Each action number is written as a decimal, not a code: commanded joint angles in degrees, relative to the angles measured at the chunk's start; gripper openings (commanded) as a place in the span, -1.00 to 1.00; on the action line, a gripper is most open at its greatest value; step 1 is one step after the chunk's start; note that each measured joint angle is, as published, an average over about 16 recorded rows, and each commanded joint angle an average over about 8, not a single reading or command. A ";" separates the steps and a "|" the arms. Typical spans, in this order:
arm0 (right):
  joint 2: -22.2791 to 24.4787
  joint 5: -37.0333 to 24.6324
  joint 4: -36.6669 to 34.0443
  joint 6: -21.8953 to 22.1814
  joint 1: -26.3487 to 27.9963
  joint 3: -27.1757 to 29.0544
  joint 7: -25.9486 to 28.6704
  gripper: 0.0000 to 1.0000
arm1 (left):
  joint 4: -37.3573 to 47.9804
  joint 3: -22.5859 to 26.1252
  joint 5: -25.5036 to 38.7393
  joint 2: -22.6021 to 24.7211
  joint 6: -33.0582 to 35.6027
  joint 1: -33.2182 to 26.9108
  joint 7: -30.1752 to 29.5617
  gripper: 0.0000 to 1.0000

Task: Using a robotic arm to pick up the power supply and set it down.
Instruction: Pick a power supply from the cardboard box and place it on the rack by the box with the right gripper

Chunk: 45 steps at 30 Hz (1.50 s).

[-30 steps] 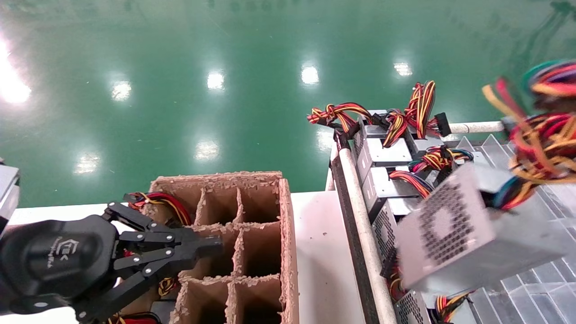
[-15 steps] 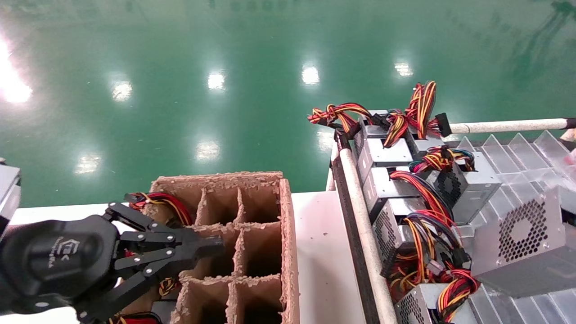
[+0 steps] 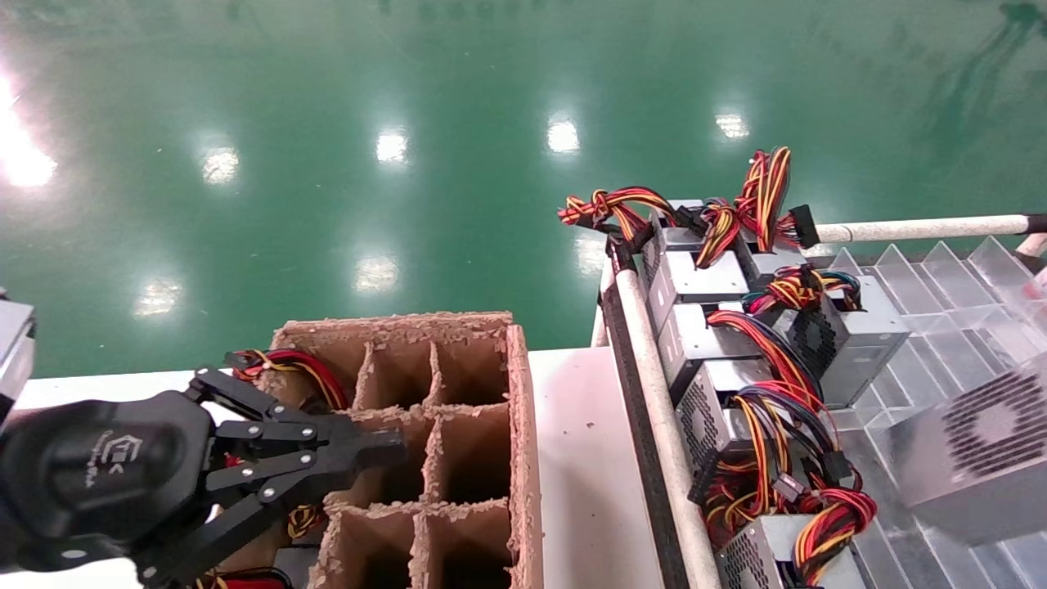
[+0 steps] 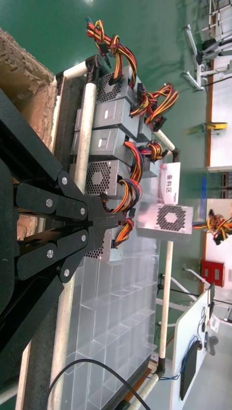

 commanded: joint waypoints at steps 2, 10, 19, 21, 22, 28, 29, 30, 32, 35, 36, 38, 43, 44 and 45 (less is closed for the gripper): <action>-0.08 -0.10 -1.37 0.10 0.21 0.23 -0.60 -1.00 | 0.00 0.00 0.00 0.00 0.00 0.00 0.00 -1.00; -2.66 -3.36 -5.90 0.37 0.40 -0.04 -1.57 -1.00 | 0.00 0.00 0.00 0.00 0.00 0.00 0.00 -1.00; -3.88 -6.63 -8.55 0.18 1.29 -0.41 -1.59 -1.00 | 0.00 0.00 0.00 0.00 0.00 0.00 0.00 -1.00; -4.33 -7.13 -8.54 0.14 1.44 -0.57 -1.49 -1.00 | 0.00 0.01 0.00 0.00 0.00 0.00 0.00 -1.00; -4.65 -7.35 -8.45 0.12 1.51 -0.67 -1.45 -1.00 | 0.00 0.01 0.00 0.00 0.00 0.00 0.00 -1.00; -7.75 -9.25 -7.97 0.16 2.26 -1.43 -1.57 -1.00 | 0.00 0.01 0.00 0.00 0.00 0.00 0.00 -1.00; -8.41 -9.71 -7.95 0.17 2.47 -1.60 -1.60 -1.00 | 0.00 0.01 0.00 0.00 0.00 0.00 0.00 -1.00; -9.09 -10.21 -7.96 0.18 2.68 -1.78 -1.62 -1.00 | 0.00 0.01 0.00 0.00 0.00 0.00 0.00 -1.00; -10.54 -11.29 -8.00 0.17 3.11 -2.26 -1.57 -1.00 | 0.00 0.01 -0.01 0.00 0.00 0.00 0.00 -1.00; -12.72 -12.72 -8.05 0.11 3.70 -3.10 -1.36 -1.00 | 0.00 0.01 -0.01 0.00 0.00 0.00 0.00 -1.00; -13.44 -13.08 -8.02 0.07 3.86 -3.41 -1.27 -1.00 | 0.00 0.01 -0.01 0.00 0.00 0.00 0.00 -1.00; -14.73 -13.57 -7.96 0.02 4.11 -4.03 -1.08 -1.00 | 0.00 0.01 -0.01 0.00 0.00 0.00 0.00 -1.00; -17.04 -13.50 -7.78 -0.03 4.58 -5.33 -0.83 -1.00 | 0.00 0.01 -0.01 0.00 0.00 0.00 0.00 -1.00; -17.36 -13.33 -7.83 -0.02 4.69 -5.51 -0.86 -1.00 | 0.00 0.01 -0.01 0.00 0.00 0.00 0.01 -1.00; -17.65 -13.10 -7.89 -0.01 4.82 -5.65 -0.91 -1.00 | 0.00 0.01 -0.01 0.00 0.00 0.00 0.01 -1.00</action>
